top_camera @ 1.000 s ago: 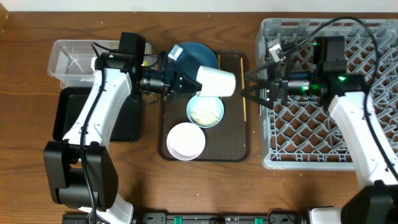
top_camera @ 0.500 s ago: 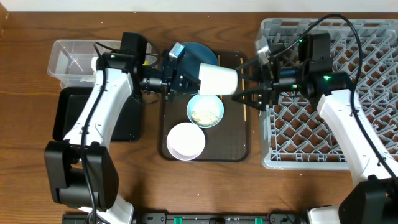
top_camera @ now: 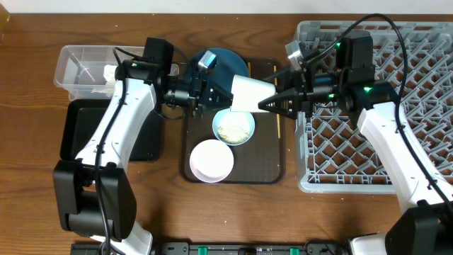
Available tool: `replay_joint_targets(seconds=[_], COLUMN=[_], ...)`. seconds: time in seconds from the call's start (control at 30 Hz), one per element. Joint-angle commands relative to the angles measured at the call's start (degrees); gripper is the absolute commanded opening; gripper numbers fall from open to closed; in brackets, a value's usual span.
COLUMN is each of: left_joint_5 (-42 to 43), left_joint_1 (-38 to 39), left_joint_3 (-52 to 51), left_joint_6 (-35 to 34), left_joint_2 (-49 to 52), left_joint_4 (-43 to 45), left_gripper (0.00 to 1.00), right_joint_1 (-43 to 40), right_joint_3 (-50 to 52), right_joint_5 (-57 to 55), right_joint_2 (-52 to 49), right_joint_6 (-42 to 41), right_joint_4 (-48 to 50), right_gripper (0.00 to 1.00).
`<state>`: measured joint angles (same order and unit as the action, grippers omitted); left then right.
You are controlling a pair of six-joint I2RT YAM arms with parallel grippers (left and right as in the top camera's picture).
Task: Sort waste into correct bins and load items into the dishwasher rack
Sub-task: 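Hand the white cup from the left gripper to the right gripper, then lower the white cup into the dish rack and open the right gripper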
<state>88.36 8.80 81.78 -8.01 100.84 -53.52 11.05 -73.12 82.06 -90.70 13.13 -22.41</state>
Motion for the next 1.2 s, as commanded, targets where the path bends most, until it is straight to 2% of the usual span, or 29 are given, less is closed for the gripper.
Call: replay_joint_targets(seconds=[0.0, 0.07, 0.13, 0.23, 0.37, 0.6, 0.73, 0.97, 1.17], left_joint_5=[1.75, 1.7, 1.36, -0.39, -6.32, -26.88, -40.11, -52.15, -59.04], left_joint_1=[0.07, 0.09, 0.07, 0.07, 0.07, 0.09, 0.09, 0.09, 0.09], left_joint_3=[1.44, 1.44, 1.44, 1.44, 1.44, 1.44, 1.42, 1.38, 1.33], left_joint_6=[0.7, 0.72, 0.74, 0.74, 0.74, 0.7, 0.68, 0.7, 0.7], left_joint_2=[-0.5, -0.5, -0.5, -0.5, -0.5, -0.5, -0.5, -0.5, -0.5], left_joint_4=[0.07, 0.09, 0.11, 0.11, 0.11, 0.09, 0.02, 0.0, -0.5], left_gripper=[0.13, 0.23, 0.27, 0.3, 0.31, 0.32, 0.31, 0.32, 0.32], right_joint_1=[1.55, 1.25, 0.39, -2.19, -7.08, -12.87, -13.22, -12.85, -12.39], right_joint_3=[-0.9, -0.9, -0.92, -0.92, -0.94, -3.19, -9.22, -13.73, -13.73], right_joint_5=[2.16, 1.73, -0.98, -9.01, -21.53, -50.69, -66.51, -76.32, -76.67], right_joint_2=[-0.39, -0.39, -0.31, 0.17, 2.8, 11.87, 14.36, 13.62, 9.2], right_joint_6=[-1.22, -2.75, -6.54, -14.4, -19.96, -23.04, -23.8, -25.92, -25.92], right_joint_4=[-0.11, -0.07, -0.09, -0.57, -4.0, -21.03, -35.45, -52.63, -60.15], right_gripper=[0.38, 0.34, 0.31, 0.26, 0.25, 0.3, 0.31, 0.31, 0.34])
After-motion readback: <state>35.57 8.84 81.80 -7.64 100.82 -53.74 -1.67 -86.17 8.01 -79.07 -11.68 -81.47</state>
